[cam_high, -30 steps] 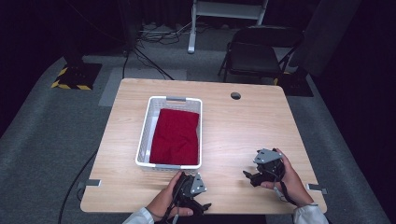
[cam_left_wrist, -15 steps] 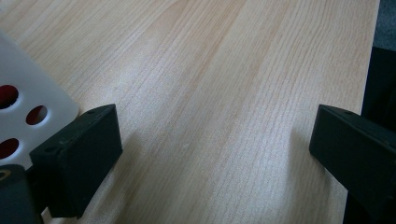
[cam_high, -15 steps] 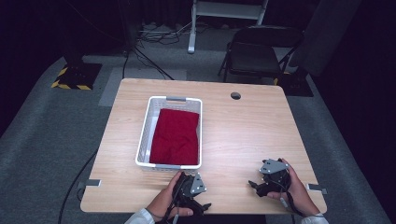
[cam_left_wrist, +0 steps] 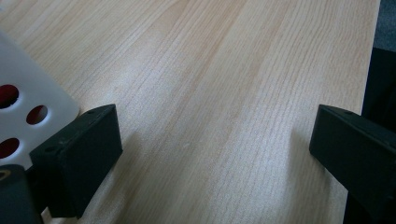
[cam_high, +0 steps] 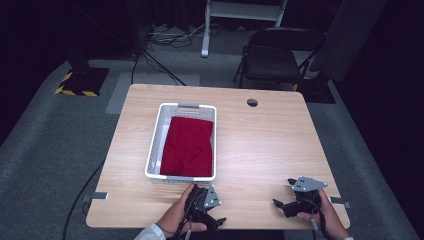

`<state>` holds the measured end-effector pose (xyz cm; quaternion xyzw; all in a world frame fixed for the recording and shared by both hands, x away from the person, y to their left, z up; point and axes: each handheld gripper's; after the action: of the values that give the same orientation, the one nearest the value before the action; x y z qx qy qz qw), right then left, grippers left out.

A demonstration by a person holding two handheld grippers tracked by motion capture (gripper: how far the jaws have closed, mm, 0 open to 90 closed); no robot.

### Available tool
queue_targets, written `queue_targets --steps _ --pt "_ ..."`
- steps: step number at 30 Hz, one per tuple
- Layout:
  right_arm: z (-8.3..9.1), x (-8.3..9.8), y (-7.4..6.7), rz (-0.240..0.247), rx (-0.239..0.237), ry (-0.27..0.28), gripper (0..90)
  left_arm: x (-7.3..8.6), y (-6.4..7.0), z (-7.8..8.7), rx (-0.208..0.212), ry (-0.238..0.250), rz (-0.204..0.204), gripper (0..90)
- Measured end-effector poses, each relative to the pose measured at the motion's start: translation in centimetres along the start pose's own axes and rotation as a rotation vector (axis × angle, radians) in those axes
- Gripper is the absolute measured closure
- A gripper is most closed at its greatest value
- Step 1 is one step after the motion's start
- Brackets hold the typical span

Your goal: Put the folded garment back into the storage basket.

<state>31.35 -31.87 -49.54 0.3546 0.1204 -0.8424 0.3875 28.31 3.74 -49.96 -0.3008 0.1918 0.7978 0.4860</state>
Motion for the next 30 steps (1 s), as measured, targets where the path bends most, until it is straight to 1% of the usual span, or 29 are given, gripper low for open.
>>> queue_targets --steps 4,6,8,12,21,28,30 --pt "0.2 0.6 0.4 -0.030 -0.016 0.009 2.6 0.0 0.0 0.0 0.000 0.000 0.000 2.4" --pt "0.3 0.7 0.5 -0.044 -0.016 0.008 2.1 0.0 0.0 0.0 0.000 0.000 0.000 2.4" --pt "0.3 0.8 0.5 -0.045 -0.018 0.008 2.1 0.0 0.0 0.0 0.000 0.000 0.000 2.4" --pt "0.5 1.1 0.8 -0.071 -0.025 -0.006 0.4 0.0 0.0 0.0 0.000 0.000 0.000 2.4" --pt "1.4 2.1 1.6 -0.102 0.004 -0.008 0.3 0.0 0.0 0.0 0.001 0.000 0.000 2.3" --pt "1.5 2.2 1.7 -0.108 0.009 -0.008 0.3 0.0 0.0 0.0 0.000 -0.001 -0.002 2.4" --pt "1.5 2.2 1.7 -0.108 0.009 -0.008 0.3 0.0 0.1 0.0 -0.001 0.003 0.004 2.4"
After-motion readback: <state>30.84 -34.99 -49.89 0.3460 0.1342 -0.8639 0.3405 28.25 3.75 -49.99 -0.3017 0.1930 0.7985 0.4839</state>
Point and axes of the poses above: each handheld gripper's, and its own axes: z roughly backward along the jaws, x roughly out of its underside, y roughly to its right, and after that the axes turned 1 degree about -y, right-handed
